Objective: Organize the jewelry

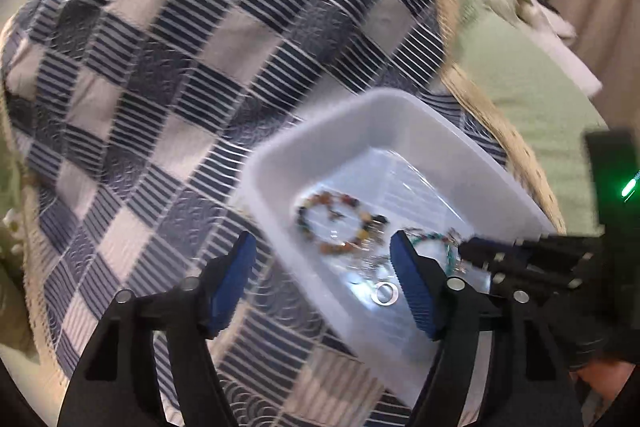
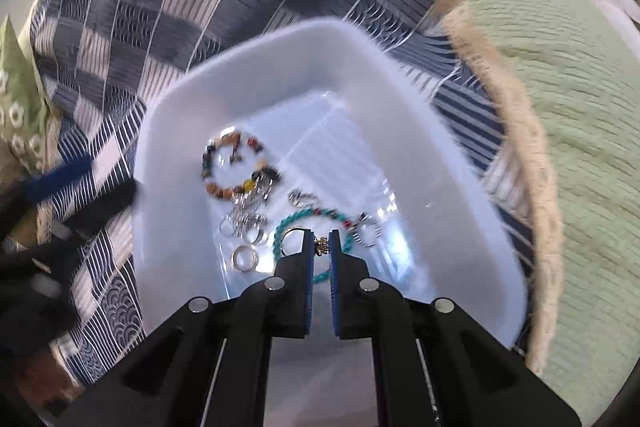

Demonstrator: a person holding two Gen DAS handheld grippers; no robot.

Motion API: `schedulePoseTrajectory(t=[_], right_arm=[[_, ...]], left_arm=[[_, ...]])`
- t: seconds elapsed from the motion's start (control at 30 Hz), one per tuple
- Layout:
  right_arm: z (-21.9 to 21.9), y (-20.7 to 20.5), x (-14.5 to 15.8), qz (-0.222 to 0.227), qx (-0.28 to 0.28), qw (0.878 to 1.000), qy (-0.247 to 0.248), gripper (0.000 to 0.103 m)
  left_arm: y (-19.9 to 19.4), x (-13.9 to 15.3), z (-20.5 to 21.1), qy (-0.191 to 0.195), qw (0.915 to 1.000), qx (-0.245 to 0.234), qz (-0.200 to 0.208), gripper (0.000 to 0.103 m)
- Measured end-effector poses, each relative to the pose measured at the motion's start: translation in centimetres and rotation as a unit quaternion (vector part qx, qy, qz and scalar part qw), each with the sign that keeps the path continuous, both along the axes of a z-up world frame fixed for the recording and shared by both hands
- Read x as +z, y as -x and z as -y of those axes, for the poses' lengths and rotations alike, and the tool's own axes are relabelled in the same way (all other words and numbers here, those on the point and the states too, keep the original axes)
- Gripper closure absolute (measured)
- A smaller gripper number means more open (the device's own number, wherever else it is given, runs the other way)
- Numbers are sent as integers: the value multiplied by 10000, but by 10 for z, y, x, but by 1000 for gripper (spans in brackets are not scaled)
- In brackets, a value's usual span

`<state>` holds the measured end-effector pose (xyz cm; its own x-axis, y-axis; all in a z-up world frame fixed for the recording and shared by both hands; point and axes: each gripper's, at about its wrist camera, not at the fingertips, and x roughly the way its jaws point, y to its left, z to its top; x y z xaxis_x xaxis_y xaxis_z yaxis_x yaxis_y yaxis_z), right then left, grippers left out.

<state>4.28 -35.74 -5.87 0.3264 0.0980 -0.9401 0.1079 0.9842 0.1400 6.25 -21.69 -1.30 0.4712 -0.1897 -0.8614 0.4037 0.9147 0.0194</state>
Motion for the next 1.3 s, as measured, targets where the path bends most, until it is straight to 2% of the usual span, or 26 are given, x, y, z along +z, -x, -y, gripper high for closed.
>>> schedulePoseTrajectory(t=[0.2, 0.53, 0.6, 0.63, 0.67, 0.8, 0.9, 1.0, 1.07, 1.17, 1.3], right_arm=[[-12, -4, -10, -202, 156, 9996, 118, 94], [-10, -6, -18, -287, 116, 9990, 310, 92], [-8, -6, -17, -258, 70, 9991, 325, 78], [-8, -5, -15, -202, 43, 9989, 416, 59], [-9, -6, -12, -146, 50, 9987, 488, 48], [-7, -4, -7, -54, 10, 9991, 432, 48], [-6, -4, -2, -23, -44, 9981, 612, 47], [-8, -2, 7, 122, -134, 9964, 824, 31], [-12, 0, 15, 289, -150, 9942, 1025, 15], [-17, 4, 25, 507, -242, 9917, 1158, 10], [-22, 9, 25, 570, -456, 9933, 901, 7]], left_arm=[[-9, 9, -19, 86, 9997, 240, 46, 33], [-8, 3, -15, 164, 9996, 216, -74, 30], [-6, 2, -12, 183, 9996, 167, -117, 30], [-5, 1, -11, 164, 9997, 140, -116, 30], [-4, 1, -9, 130, 9998, 103, -100, 30], [-2, 1, -8, 87, 9999, 88, -56, 30], [-3, 3, -10, 112, 9999, 111, -44, 30], [-2, 7, -12, 162, 9998, 129, -55, 29], [-2, 10, -14, 221, 9997, 107, -88, 24], [1, 11, -16, 224, 9997, 100, -91, 19], [5, 10, -20, 138, 9997, 123, -158, 18]])
